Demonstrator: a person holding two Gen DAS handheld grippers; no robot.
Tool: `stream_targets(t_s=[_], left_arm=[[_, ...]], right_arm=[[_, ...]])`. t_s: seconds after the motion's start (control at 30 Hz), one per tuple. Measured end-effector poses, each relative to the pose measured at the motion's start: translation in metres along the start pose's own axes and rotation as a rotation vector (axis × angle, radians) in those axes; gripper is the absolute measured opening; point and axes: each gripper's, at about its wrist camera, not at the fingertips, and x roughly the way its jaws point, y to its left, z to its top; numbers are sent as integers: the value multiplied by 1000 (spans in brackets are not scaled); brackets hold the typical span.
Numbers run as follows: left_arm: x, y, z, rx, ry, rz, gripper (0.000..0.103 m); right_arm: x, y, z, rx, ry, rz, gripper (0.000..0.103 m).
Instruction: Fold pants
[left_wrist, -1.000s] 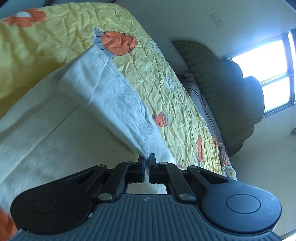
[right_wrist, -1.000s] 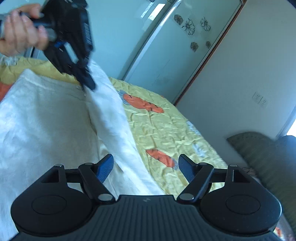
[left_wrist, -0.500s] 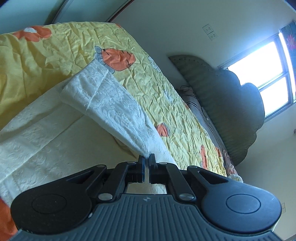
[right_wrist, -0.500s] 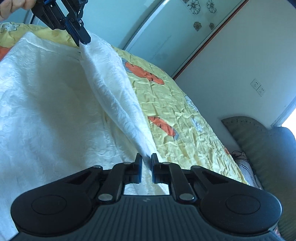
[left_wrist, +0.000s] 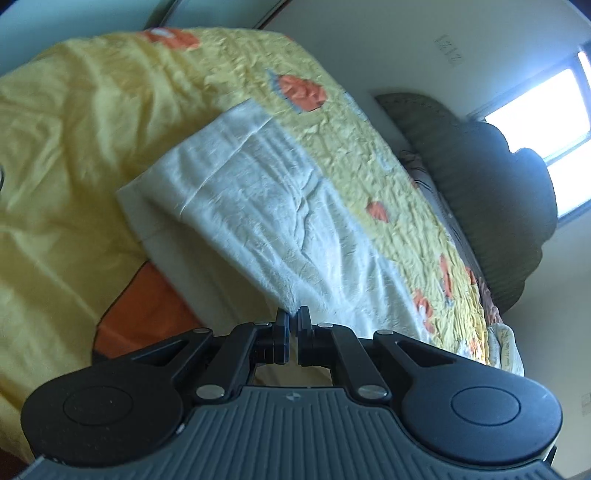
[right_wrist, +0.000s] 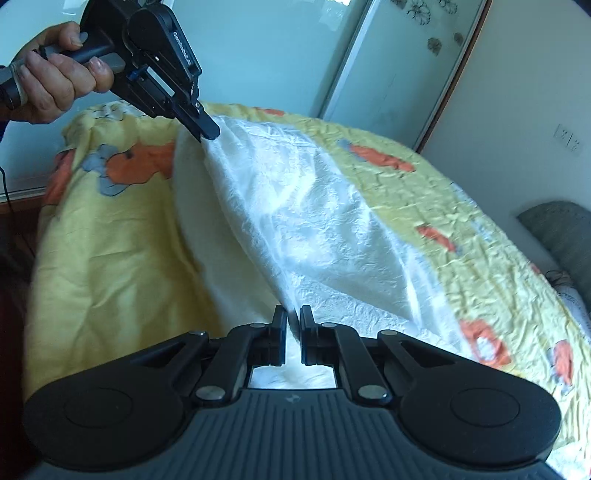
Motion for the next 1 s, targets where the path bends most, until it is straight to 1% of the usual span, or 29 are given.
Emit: stream_targets(t_s=[0.07, 0.13, 0.2, 0.23, 0.3, 0.37, 0.4, 0.43, 0.47, 0.5, 0.53, 0.57, 0.6, 0.63, 0.67, 0.7, 0.73, 0.77, 0.83, 0.9, 0.93, 1.0], left_arm=[[2, 4, 1, -1, 10, 5, 5], [6, 8, 0, -27, 19, 24, 5], [4, 9, -2, -17, 12, 35, 6], [1, 10, -3, -27, 7, 40, 5], [-2, 6, -4, 2, -1, 50, 6], [3, 4, -5, 31, 25, 75, 6], [7, 2, -4, 34, 46, 87, 6], [7, 2, -4, 30, 59, 84, 6], [6, 0, -4, 32, 66, 67, 10], [3, -2, -3, 44, 71, 50, 19], [-1, -5, -2, 58, 68, 41, 20], [-7, -11, -2, 84, 57, 35, 20], [-13, -18, -1, 115, 45, 27, 20], [-18, -27, -1, 148, 32, 17, 20], [-22, -36, -1, 180, 22, 9, 21], [-23, -46, -3, 218, 17, 2, 23], [-22, -55, -5, 255, 18, -4, 27], [-18, -67, -8, 296, 24, -22, 29], [-3, -85, -17, 354, 53, -76, 37], [24, -106, -29, 393, 133, -142, 39], [37, -118, -37, 427, 186, -192, 39], [60, -143, -57, 491, 279, -269, 42]], right_arm=[[1, 5, 0, 8, 13, 9, 7], [4, 7, -2, 19, 25, 27, 7], [2, 13, -4, 24, 28, 30, 7], [0, 16, -5, 25, 24, 27, 6], [-7, 19, -5, 55, 11, 38, 6], [-7, 18, -9, 92, 14, 43, 7], [-4, 17, -12, 112, 22, 48, 9], [-1, 16, -15, 139, 26, 52, 9], [-2, 14, -16, 167, 18, 52, 9], [-4, 11, -16, 197, 10, 50, 10], [-8, 8, -17, 224, -4, 57, 10], [-13, 6, -18, 243, -18, 68, 14], [-21, 2, -21, 265, -38, 87, 22], [-30, -3, -25, 296, -68, 101, 27], [-40, -8, -29, 334, -103, 89, 39], [-51, -15, -34, 379, -141, 48, 48], [-61, -22, -40, 419, -165, -5, 64], [-71, -31, -47, 464, -182, -68, 75], [-86, -53, -64, 574, -175, -208, 77], [-95, -77, -87, 715, -123, -334, 77], [-100, -89, -102, 798, -95, -388, 77], [-109, -109, -138, 983, -48, -436, 79]])
